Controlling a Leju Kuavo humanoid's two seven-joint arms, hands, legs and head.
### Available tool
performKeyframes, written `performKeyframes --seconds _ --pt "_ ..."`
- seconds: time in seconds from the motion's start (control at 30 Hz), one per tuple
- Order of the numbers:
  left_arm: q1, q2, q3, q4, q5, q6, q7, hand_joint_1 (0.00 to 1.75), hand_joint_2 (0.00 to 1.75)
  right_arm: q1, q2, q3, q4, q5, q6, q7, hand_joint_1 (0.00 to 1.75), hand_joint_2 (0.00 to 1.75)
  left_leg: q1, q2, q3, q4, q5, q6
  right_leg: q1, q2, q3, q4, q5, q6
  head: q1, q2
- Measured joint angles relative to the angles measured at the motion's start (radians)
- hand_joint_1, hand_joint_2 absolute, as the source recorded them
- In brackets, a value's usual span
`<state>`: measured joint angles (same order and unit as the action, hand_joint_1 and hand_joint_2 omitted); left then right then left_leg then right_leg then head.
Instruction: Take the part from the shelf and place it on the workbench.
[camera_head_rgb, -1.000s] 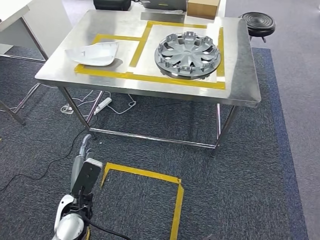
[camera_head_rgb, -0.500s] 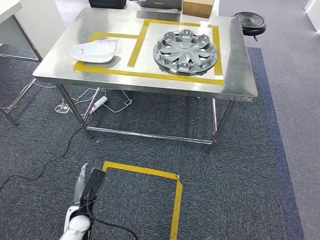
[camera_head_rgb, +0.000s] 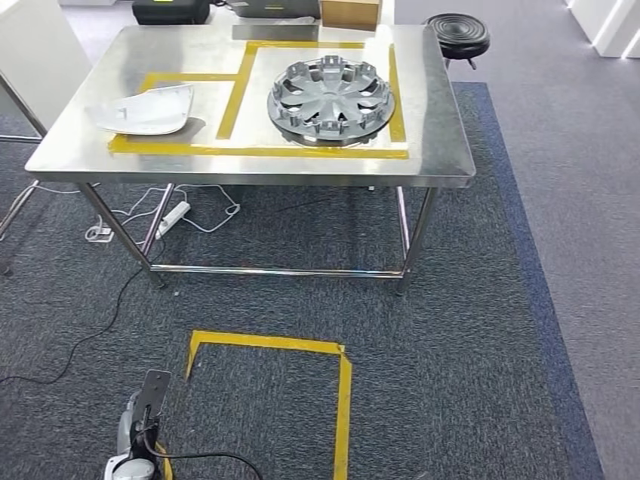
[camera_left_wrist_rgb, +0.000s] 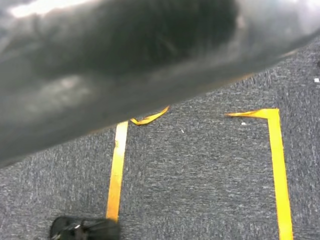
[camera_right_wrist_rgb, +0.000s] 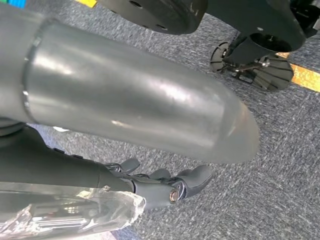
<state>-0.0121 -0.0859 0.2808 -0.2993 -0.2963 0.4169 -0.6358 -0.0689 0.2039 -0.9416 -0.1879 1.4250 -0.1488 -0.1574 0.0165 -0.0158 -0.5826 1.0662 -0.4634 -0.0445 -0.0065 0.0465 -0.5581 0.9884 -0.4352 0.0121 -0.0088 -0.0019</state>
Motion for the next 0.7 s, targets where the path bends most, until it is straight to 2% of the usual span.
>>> performKeyframes --seconds 0.03,0.07,0.1,0.13,0.2,0.23,0.27,0.33,0.37,0.4,0.43,0.5,0.53,0.57,0.6,0.7 --pt "-0.001 -0.001 0.005 0.007 0.002 0.0 -0.001 0.0 0.0 -0.001 0.0 0.0 0.0 0.0 -0.001 0.001 0.0 0.0 0.004 -0.015 0.024 -0.052 0.015 0.0 0.001 0.007 -0.005 0.005 0.0 0.006 -0.001 0.0" --pt "-0.001 -0.003 0.008 0.013 0.003 0.0 -0.002 0.0 0.0 -0.002 0.0 0.0 0.0 0.0 -0.003 0.001 0.0 0.0 0.006 -0.028 0.035 -0.08 0.019 0.002 0.002 0.012 -0.011 0.009 0.001 0.012 -0.002 0.0" --pt "-0.001 -0.005 0.013 0.019 0.005 0.001 -0.002 0.0 0.0 -0.001 0.0 0.0 0.0 -0.001 -0.004 0.002 0.0 0.0 0.006 -0.035 0.035 -0.087 0.015 0.007 0.003 0.017 -0.017 0.011 0.003 0.018 -0.004 0.0" --pt "-0.001 -0.006 0.018 0.024 0.007 0.002 -0.002 0.0 0.0 0.0 0.001 -0.001 0.0 -0.001 -0.004 0.002 0.0 0.0 0.006 -0.03 0.032 -0.086 0.016 0.015 0.001 0.022 -0.023 0.011 0.005 0.022 -0.004 0.0" --pt "-0.001 -0.008 0.03 0.034 0.01 0.006 0.002 0.0 0.0 0.003 0.001 -0.003 0.0 -0.006 -0.005 0.004 0.0 0.0 0.005 -0.018 0.03 -0.085 0.018 0.03 -0.001 0.009 -0.037 0.028 -0.009 0.032 -0.003 0.0" --pt "-0.001 -0.009 0.035 0.038 0.01 0.008 0.006 0.0 0.0 0.002 0.001 -0.003 0.0 -0.009 -0.005 0.005 0.0 0.0 0.005 -0.01 0.03 -0.086 0.02 0.037 -0.002 -0.005 -0.055 0.064 -0.031 0.036 0.0 0.0" --pt "0.0 -0.008 0.039 0.042 0.011 0.01 0.01 0.0 0.0 0.001 0.001 -0.004 0.0 -0.012 -0.005 0.006 0.0 0.0 0.003 -0.002 0.029 -0.086 0.02 0.042 -0.001 -0.021 -0.081 0.123 -0.064 0.039 0.002 0.0" --pt "0.001 -0.007 0.049 0.05 0.011 0.012 0.016 0.0 0.0 0.0 0.001 -0.004 0.0 -0.014 -0.004 0.006 0.0 0.0 -0.001 0.014 0.027 -0.086 0.02 0.047 -0.002 -0.036 -0.146 0.267 -0.128 0.042 0.004 0.0" --pt "0.002 -0.007 0.052 0.054 0.011 0.012 0.018 0.0 0.0 0.0 0.001 -0.004 0.0 -0.014 -0.004 0.006 0.0 0.0 -0.002 0.021 0.027 -0.086 0.02 0.048 -0.002 -0.038 -0.165 0.313 -0.141 0.042 0.004 0.0" --pt "0.002 -0.007 0.054 0.057 0.011 0.012 0.021 0.0 0.0 0.001 0.001 -0.004 0.0 -0.014 -0.004 0.006 0.0 0.0 -0.004 0.027 0.027 -0.086 0.02 0.048 -0.002 -0.039 -0.164 0.317 -0.134 0.04 0.004 0.0" --pt "0.002 -0.008 0.055 0.06 0.012 0.012 0.024 0.0 0.0 0.002 0.001 -0.004 0.0 -0.014 -0.004 0.006 0.0 0.0 -0.005 0.033 0.028 -0.086 0.02 0.048 -0.002 -0.04 -0.143 0.281 -0.109 0.037 0.004 0.0" --pt "0.001 -0.007 0.058 0.063 0.013 0.012 0.032 0.0 0.0 0.001 0.001 -0.004 0.0 -0.014 -0.004 0.006 0.0 0.0 -0.008 0.042 0.03 -0.085 0.019 0.046 0.002 -0.06 -0.063 0.135 -0.049 0.028 0.004 0.0" --pt "0.001 -0.007 0.059 0.065 0.013 0.012 0.034 0.0 0.0 -0.001 0.001 -0.004 0.0 -0.014 -0.005 0.007 0.0 0.0 -0.011 0.046 0.031 -0.084 0.018 0.043 0.005 -0.072 -0.029 0.074 -0.031 0.024 0.003 0.0" --pt "0.001 -0.007 0.061 0.066 0.014 0.012 0.036 0.0 0.0 -0.002 0.001 -0.004 0.0 -0.015 -0.005 0.007 0.0 0.0 -0.013 0.05 0.031 -0.083 0.018 0.039 0.008 -0.081 -0.009 0.037 -0.024 0.021 0.003 0.0" --pt "0.001 -0.007 0.063 0.067 0.014 0.012 0.037 0.0 0.0 -0.003 0.001 -0.004 0.0 -0.015 -0.005 0.007 0.0 0.0 -0.015 0.054 0.03 -0.082 0.018 0.035 0.011 -0.084 -0.003 0.025 -0.025 0.018 0.002 0.0" --pt "0.001 -0.007 0.069 0.07 0.014 0.012 0.039 0.0 0.0 0.0 0.002 -0.005 0.0 -0.015 -0.005 0.008 0.0 0.0 -0.012 0.057 0.025 -0.073 0.009 0.019 0.01 -0.065 -0.008 0.022 -0.017 0.003 0.002 0.0"
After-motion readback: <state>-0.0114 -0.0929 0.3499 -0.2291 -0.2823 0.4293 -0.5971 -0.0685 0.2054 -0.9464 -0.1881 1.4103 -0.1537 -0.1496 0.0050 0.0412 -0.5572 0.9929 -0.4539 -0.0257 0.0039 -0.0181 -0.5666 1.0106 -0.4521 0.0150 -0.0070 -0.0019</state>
